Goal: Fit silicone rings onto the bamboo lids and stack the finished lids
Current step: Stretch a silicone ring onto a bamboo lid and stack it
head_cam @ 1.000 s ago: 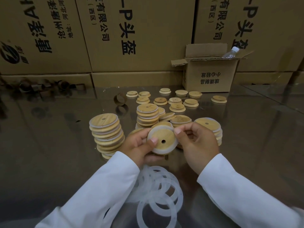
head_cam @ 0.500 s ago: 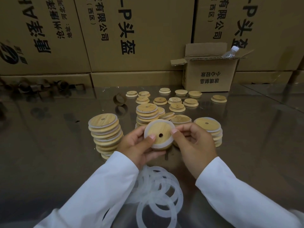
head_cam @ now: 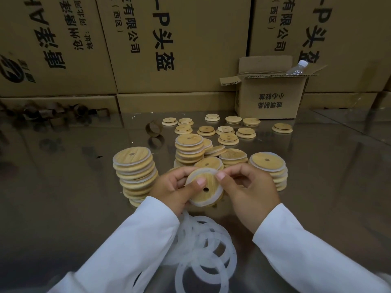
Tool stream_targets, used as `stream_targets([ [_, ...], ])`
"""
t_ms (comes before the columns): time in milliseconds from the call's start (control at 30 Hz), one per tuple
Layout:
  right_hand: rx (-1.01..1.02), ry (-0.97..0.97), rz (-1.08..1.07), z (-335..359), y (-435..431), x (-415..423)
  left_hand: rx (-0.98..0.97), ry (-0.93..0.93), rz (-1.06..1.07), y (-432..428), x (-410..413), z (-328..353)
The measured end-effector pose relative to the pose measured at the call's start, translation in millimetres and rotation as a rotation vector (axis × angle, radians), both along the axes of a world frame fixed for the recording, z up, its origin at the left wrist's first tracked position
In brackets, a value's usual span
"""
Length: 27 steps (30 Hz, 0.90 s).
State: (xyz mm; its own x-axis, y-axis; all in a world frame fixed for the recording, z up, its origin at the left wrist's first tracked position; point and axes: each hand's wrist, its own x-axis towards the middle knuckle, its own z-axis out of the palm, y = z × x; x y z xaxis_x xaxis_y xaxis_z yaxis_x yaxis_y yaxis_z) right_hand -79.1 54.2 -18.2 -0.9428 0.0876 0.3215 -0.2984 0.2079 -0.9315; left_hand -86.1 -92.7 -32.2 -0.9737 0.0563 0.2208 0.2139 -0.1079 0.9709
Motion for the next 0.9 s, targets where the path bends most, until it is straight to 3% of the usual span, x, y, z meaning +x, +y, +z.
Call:
stream_targets([
  [267,-0.015,-0.022,0.015,3.2,3.6,-3.0,0.001,0.030,0.043,2.6,-0.5,0.3],
  [500,0.016,0.067,0.026,-5.4,-0.5,-0.7,0.158,-0.058,0.081,1.4,-2.7,2.4],
  [800,0.143,0.044,0.015,-6.2,0.8,-4.1,0.046,-0.085,0.038,2.1,-2.8,-2.3],
  [900,0.096,-0.027,0.016,-4.5,2.4,-6.5,0.060,-0.094,0.015,1.1,-2.3,-1.4],
])
